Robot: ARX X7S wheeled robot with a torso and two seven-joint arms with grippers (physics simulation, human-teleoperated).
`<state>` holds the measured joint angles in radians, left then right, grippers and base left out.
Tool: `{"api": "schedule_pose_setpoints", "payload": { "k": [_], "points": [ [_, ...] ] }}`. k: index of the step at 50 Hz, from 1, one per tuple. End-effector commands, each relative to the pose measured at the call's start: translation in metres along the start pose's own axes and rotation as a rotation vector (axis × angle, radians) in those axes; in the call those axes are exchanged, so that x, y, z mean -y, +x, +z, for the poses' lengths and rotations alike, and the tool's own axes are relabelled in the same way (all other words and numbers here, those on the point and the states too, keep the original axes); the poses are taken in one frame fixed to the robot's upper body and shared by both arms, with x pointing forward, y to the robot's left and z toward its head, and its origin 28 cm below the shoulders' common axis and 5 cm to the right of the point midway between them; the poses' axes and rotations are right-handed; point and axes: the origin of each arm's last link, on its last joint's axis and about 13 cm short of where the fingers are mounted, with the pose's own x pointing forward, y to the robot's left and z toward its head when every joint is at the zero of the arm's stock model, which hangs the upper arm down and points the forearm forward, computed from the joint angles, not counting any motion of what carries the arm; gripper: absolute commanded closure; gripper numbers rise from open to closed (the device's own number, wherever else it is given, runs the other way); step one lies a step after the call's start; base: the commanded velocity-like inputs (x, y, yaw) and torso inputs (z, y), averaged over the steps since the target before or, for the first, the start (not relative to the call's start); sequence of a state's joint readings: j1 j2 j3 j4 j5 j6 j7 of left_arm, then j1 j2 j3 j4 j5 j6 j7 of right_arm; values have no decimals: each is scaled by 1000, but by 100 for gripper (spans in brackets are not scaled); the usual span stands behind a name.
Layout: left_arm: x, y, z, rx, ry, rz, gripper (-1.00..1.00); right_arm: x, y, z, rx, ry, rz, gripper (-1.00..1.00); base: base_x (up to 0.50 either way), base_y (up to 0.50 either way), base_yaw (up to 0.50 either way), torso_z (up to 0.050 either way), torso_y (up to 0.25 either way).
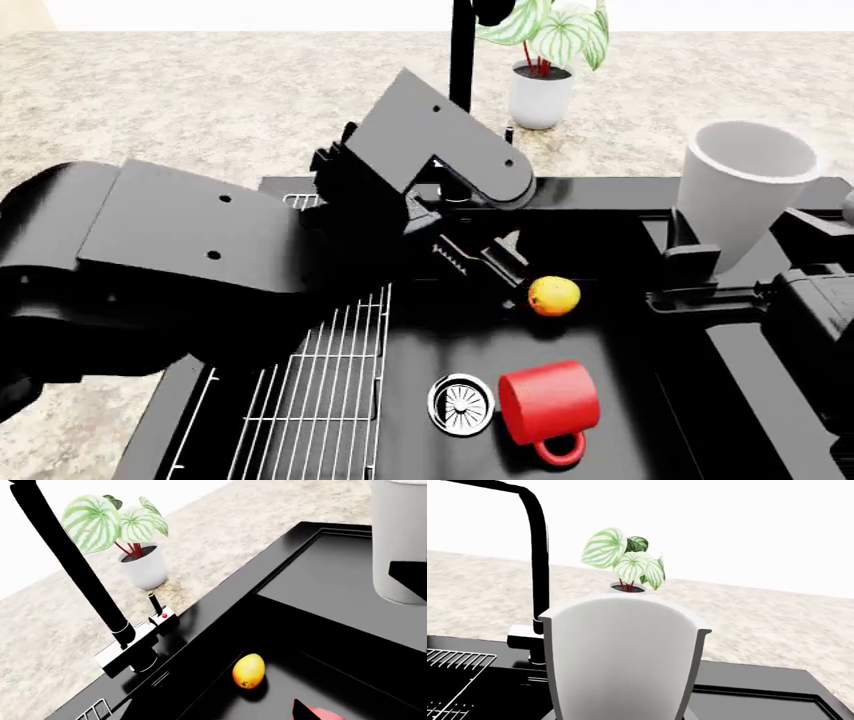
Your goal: Pick the cup and mug and place them in the sink. Then turn on the water.
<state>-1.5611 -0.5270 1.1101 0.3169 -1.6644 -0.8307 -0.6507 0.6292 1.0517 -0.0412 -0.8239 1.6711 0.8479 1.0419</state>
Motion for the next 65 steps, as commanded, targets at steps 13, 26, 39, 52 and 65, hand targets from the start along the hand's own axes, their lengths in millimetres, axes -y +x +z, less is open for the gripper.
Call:
{"api": "schedule_pose_setpoints", "payload": {
  "k": [13,26,39,52,65],
  "points": [
    [-24,-87,-19,140,-72,231,-100,-21,34,1,-20,-29,86,100,0,0,0,0,0],
    [-28,-114,-36,167,-132,330,-100,-40,64,-3,-60,-24,154,100,0,0,0,0,1],
    [-30,-133,-43,195,-184,392,-100,-60,99,-13,-127,-17,209,100,2,0,0,0,0],
    [-32,-133,-51,200,-204,406,-100,-79,123,-31,-191,-20,254,100,5,0,0,0,0],
    [-34,-131,-55,191,-218,407,-100,-89,122,-44,-235,-72,296,100,6,0,0,1,1]
  ]
}}
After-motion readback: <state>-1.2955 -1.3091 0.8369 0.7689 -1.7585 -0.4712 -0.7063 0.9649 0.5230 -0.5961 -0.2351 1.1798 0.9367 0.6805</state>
